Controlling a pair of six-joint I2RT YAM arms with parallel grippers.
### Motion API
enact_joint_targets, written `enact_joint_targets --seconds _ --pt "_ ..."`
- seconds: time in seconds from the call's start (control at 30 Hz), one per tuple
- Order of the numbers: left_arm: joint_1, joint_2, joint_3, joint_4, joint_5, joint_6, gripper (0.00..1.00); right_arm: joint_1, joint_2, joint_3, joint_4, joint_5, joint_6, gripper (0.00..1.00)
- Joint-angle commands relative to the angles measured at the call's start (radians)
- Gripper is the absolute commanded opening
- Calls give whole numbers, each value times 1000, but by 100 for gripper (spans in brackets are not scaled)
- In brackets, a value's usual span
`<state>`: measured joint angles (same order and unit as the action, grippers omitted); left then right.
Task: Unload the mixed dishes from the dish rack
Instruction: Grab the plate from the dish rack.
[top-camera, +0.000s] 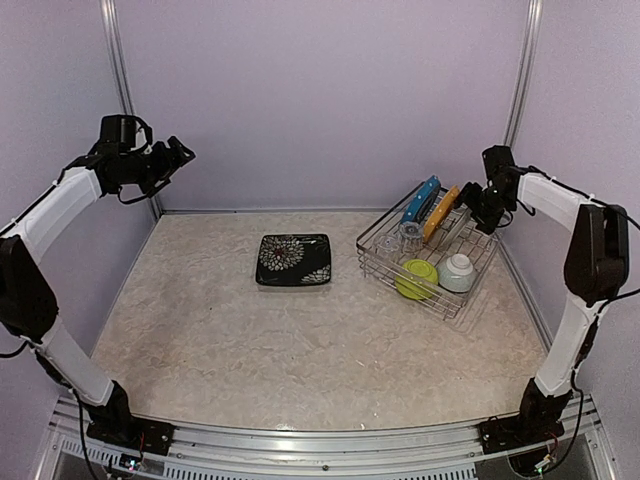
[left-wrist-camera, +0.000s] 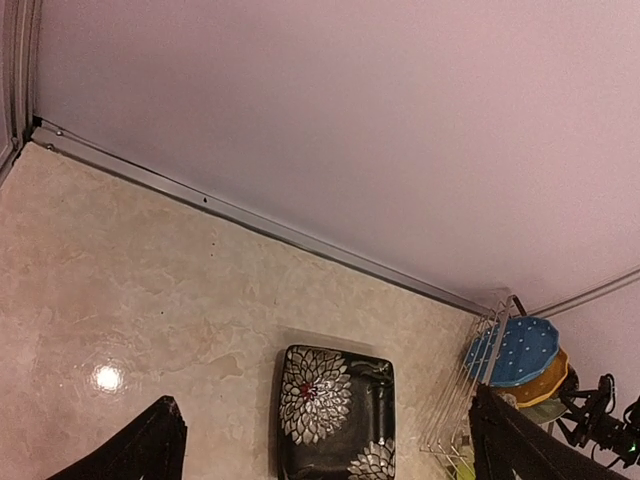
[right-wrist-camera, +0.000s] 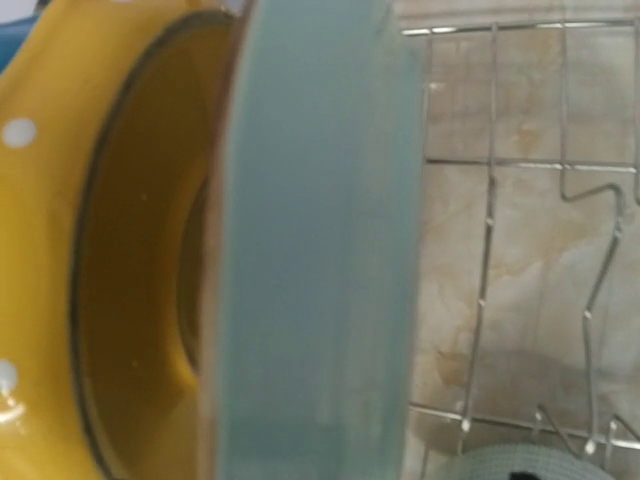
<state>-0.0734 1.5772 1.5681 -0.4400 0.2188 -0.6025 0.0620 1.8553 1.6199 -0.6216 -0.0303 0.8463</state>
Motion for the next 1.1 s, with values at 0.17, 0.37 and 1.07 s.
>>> enact_joint_targets --seconds 0.17,0.37,1.07 --pt "-2 -20 -8 17 16 3 93 -23 68 14 73 -29 7 68" --pt "-2 -8 -3 30 21 -3 92 -33 80 22 99 -34 7 59" --pt "-5 13 -11 48 41 -20 90 -36 61 90 73 -14 -41 19"
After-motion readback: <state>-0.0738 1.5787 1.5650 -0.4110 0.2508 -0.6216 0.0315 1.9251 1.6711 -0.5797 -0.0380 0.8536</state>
